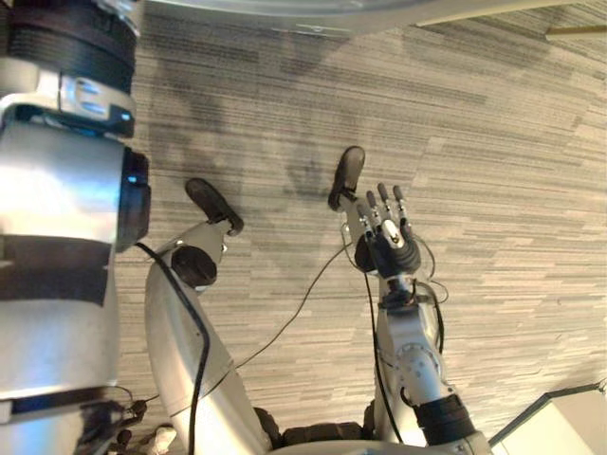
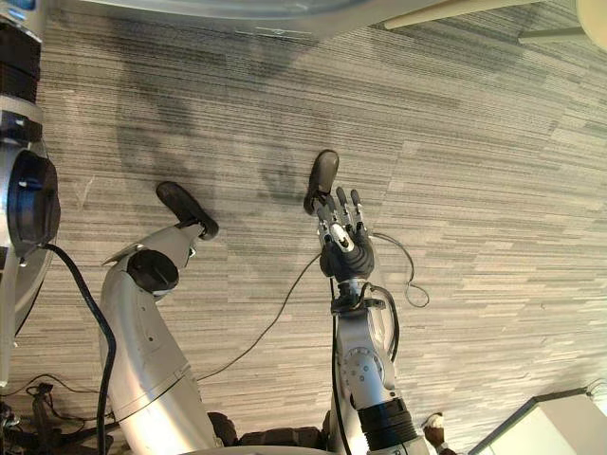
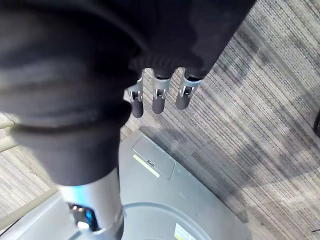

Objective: Pick up the laundry basket with both hands and put the clothes into the washing machine.

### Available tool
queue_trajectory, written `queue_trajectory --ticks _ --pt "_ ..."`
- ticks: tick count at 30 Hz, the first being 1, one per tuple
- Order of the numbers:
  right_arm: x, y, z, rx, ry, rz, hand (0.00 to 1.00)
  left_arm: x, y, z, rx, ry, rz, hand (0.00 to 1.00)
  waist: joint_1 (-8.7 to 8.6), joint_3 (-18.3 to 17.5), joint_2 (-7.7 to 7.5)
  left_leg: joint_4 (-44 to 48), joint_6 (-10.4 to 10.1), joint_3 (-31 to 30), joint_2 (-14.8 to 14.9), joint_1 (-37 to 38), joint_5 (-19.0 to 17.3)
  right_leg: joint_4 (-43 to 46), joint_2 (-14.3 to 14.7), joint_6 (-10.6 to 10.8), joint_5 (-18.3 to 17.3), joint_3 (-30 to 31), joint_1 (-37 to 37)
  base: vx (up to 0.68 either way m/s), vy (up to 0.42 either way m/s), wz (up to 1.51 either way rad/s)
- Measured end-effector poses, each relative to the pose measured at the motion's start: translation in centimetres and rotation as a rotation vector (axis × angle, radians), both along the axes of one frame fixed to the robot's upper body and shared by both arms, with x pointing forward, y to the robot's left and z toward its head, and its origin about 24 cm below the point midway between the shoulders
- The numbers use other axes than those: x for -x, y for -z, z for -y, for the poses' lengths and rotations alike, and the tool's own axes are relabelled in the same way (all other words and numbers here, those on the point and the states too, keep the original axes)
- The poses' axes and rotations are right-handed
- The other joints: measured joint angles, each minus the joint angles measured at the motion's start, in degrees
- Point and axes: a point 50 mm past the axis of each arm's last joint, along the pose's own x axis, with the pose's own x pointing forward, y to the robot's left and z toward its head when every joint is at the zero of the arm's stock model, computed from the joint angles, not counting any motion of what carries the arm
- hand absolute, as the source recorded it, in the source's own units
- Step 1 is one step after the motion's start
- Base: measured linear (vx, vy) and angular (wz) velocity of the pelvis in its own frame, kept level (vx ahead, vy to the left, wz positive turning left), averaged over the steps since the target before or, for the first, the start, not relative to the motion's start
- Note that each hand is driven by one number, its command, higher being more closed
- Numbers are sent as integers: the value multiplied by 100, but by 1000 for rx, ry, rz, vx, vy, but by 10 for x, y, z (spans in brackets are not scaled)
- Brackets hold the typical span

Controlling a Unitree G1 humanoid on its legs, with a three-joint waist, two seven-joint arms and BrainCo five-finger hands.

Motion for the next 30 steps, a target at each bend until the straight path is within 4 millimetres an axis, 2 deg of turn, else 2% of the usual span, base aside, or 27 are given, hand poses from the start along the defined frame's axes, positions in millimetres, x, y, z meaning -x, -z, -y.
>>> queue_trajectory --ticks 3,7,10,14,16,22,23,25,30 --pt "0 0 2 -18 13 4 0 0 0 -5 55 28 -4 0 -3 0 -1 -6 0 5 -13 0 0 1 -11 0 0 0 0 0 0 0" --pt "0 0 2 -16 13 3 0 -1 4 -23 260 180 -3 0 -5 0 -1 -31 2 5 -24 6 2 1 -21 0 0 -2 0 0 0 0" --pt "0 0 2 -12 16 -1 0 -13 24 -33 356 232 -40 0 -4 0 -1 -58 2 12 -43 12 6 0 -38 0 -1 -5 0 -15 1 4" --pt "0 0 5 -3 28 3 0 -15 50 -22 451 346 33 0 -6 1 0 -189 -2 59 -150 60 68 -15 -126 4 -3 -4 0 -12 0 13" --pt "1 0 6 -1 41 4 0 -14 67 -23 479 359 76 0 1 1 0 -220 -11 62 -169 71 87 -23 -132 3 -3 -5 1 -28 -6 7" --pt "2 1 9 32 68 11 0 -2 108 -27 510 394 149 0 47 2 2 -392 -21 88 -235 154 187 -117 -159 -14 10 -25 70 -16 -3 6" --pt "2 4 10 46 80 4 0 0 123 -28 541 412 151 0 97 2 2 -428 -35 103 -238 241 196 -123 -157 -14 9 -22 134 -16 -9 4" --pt "2 8 12 60 94 -16 0 2 137 -27 568 429 148 0 148 3 5 -503 -60 124 -266 363 223 -148 -159 -14 8 -13 212 -22 -15 9" --pt "1 12 18 106 122 -30 0 21 181 -27 613 487 150 0 162 0 20 -731 -133 134 -393 636 310 -247 -221 -8 1 -15 435 -17 -4 10"
